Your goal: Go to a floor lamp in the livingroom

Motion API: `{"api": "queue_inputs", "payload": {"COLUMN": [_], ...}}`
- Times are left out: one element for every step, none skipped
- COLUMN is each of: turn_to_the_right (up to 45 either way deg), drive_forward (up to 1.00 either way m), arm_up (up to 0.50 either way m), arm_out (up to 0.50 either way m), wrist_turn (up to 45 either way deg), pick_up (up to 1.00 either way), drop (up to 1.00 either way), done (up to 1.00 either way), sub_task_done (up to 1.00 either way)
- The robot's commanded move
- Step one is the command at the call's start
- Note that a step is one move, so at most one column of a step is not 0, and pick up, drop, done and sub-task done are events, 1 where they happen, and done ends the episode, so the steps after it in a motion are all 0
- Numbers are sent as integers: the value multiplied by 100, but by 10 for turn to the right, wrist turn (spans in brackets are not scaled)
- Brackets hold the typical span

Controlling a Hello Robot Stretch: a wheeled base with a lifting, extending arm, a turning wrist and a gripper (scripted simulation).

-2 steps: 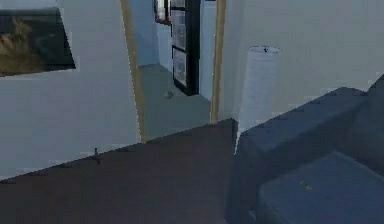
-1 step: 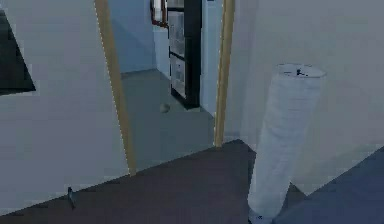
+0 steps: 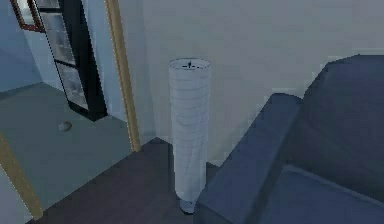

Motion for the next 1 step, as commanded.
{"api": "queue_inputs", "payload": {"turn_to_the_right": [0], "drive_forward": [0], "arm_up": [0], "arm_out": [0], "wrist_turn": [0], "pick_up": [0], "drop": [0], "done": [100], "sub_task_done": [0]}}
